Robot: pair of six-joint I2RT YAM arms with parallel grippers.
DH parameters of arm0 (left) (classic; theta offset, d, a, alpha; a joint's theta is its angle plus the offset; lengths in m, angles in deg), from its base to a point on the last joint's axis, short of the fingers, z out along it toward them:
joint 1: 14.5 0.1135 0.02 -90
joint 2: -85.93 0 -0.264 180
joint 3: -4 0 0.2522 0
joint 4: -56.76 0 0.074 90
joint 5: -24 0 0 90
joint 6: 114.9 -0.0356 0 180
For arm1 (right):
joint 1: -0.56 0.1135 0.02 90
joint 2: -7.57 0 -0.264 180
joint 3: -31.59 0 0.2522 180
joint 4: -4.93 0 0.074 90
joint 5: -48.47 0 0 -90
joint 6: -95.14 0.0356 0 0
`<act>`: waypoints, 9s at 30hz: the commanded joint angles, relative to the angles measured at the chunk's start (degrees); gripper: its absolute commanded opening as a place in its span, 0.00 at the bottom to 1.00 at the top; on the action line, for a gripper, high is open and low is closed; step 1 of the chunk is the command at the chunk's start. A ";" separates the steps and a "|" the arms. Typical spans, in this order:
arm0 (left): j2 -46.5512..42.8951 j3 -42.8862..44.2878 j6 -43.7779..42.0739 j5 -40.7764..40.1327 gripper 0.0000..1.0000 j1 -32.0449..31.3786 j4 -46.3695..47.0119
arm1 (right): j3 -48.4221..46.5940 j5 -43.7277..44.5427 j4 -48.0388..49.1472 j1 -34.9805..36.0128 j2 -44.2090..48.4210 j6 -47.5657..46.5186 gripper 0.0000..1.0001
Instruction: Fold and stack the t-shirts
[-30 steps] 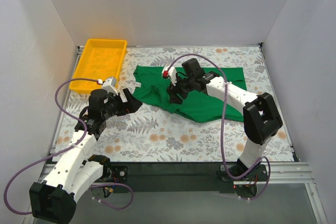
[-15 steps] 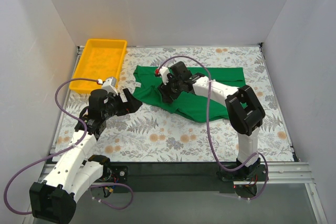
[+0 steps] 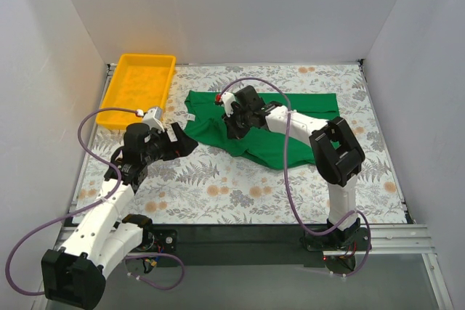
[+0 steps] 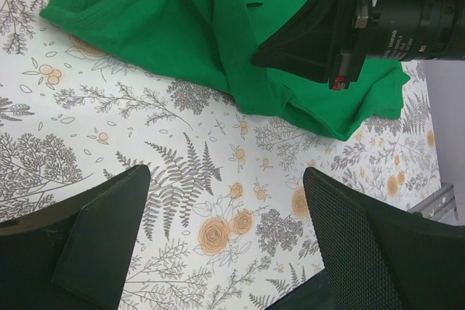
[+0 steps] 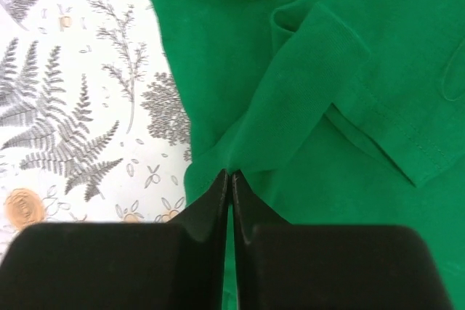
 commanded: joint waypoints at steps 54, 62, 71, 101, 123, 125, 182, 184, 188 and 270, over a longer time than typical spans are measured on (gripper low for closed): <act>15.21 -7.49 16.03 19.74 0.70 -1.01 23.38 | 19.48 -27.79 -7.09 -16.12 17.88 -21.47 0.56; 15.21 -7.84 15.68 20.01 0.70 -1.44 23.21 | 22.55 -24.09 -7.98 -23.75 28.15 -24.81 0.63; 10.65 -0.91 9.80 14.92 0.71 -1.53 12.51 | 26.86 -26.11 -10.34 -39.39 38.35 -26.56 0.68; 0.27 3.32 -7.96 -5.30 0.87 -1.44 0.45 | 33.02 -24.35 -22.04 -64.64 44.35 -33.07 0.68; -1.31 2.79 -8.05 -3.63 0.86 -1.44 1.50 | 31.61 -22.51 -22.04 -67.28 40.74 -31.67 0.68; -1.23 2.79 -8.14 -3.46 0.86 -1.44 1.50 | 30.91 -21.90 -21.95 -67.98 38.64 -31.40 0.68; -0.96 2.44 -8.32 -2.84 0.85 -1.44 2.20 | 34.42 -12.85 -26.09 -41.96 39.67 -31.58 0.41; -0.96 2.44 -8.40 -2.93 0.85 -1.44 2.20 | 33.90 -12.23 -26.00 -43.80 40.39 -30.88 0.41; -0.87 2.44 -8.32 -2.84 0.85 -1.36 2.20 | 30.57 -12.93 -26.00 -48.72 40.57 -30.00 0.42; 54.04 28.27 11.81 4.72 0.54 -14.45 6.69 | 37.32 -27.34 -16.68 -54.27 45.66 -25.69 0.01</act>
